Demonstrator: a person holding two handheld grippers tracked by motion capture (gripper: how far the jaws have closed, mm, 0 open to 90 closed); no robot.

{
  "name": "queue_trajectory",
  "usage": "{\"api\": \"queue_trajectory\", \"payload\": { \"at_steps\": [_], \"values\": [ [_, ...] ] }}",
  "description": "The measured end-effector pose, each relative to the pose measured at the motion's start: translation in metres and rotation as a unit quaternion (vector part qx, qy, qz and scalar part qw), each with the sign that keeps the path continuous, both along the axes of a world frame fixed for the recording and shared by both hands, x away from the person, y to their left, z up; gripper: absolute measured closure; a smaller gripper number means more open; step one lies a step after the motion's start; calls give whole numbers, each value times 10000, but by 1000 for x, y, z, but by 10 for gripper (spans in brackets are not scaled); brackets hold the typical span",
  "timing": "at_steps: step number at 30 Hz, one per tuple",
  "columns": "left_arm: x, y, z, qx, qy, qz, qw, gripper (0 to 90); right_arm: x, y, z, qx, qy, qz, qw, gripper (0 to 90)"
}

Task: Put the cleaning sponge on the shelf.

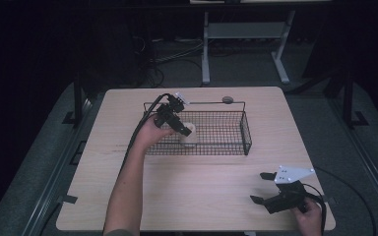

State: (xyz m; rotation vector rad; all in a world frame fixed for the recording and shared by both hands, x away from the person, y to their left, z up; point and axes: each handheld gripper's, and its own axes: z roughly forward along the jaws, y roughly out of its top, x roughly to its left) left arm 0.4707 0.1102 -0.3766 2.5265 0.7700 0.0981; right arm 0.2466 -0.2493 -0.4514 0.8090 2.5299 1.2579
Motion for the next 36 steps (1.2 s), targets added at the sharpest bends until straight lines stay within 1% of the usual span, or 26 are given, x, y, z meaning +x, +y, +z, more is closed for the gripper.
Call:
{"api": "queue_trajectory", "payload": {
  "at_steps": [3,4,5,9,11,12,13,16,20,22,23,25,26,27,28,31,32,35,36],
  "values": [
    [-2,1,3,28,-2,-44,10000,192,0,0,0,12,16,-17,10000,136],
    [-4,1,4,32,-34,-58,10000,192,0,0,0,18,12,-9,10000,136],
    [-4,2,6,26,-16,-62,10000,192,0,0,0,18,12,-9,10000,136],
    [-10,7,12,-54,-83,-86,9999,193,0,0,0,16,6,-17,10000,136],
    [-14,9,14,-97,-87,-79,9999,193,0,-1,0,15,-10,-15,10000,136],
    [-18,12,15,-159,-112,-102,9998,194,0,-1,0,4,-11,-15,10000,136],
    [-18,12,15,-159,-112,-102,9998,193,0,-1,0,4,-11,-15,10000,136],
    [-29,14,16,-182,-130,-170,9996,193,0,-1,0,-17,-23,-23,10000,136],
    [-36,18,17,-160,-171,-254,9994,193,1,-2,0,-29,-32,-35,10000,135],
    [-42,21,19,-219,-205,-231,9993,193,0,-2,0,-33,-18,-56,10000,136],
    [-42,21,19,-219,-205,-231,9993,193,0,-2,0,-33,-18,-56,10000,136],
    [-49,25,21,-254,-271,-239,9990,193,0,-2,0,-44,-26,-42,10000,136],
    [-52,26,22,-279,-285,-237,9989,193,0,-2,0,-49,-19,-50,10000,136],
    [-52,26,22,-279,-285,-237,9989,193,0,-2,0,-49,-19,-50,10000,136],
    [-56,27,22,-293,-289,-271,9988,193,0,-2,0,-39,-27,-63,10000,136],
    [-67,30,25,-179,-344,-336,9987,186,0,-3,0,-27,-25,-62,10000,136],
    [-73,34,27,-217,-388,-305,9985,185,0,-3,0,-27,-25,-61,10000,136],
    [-83,40,30,-280,-441,-341,9981,187,0,-2,0,-32,-1,-67,10000,136],
    [-86,42,31,-265,-465,-350,9980,187,0,-2,0,-51,-3,-61,10000,136]
  ]
}}
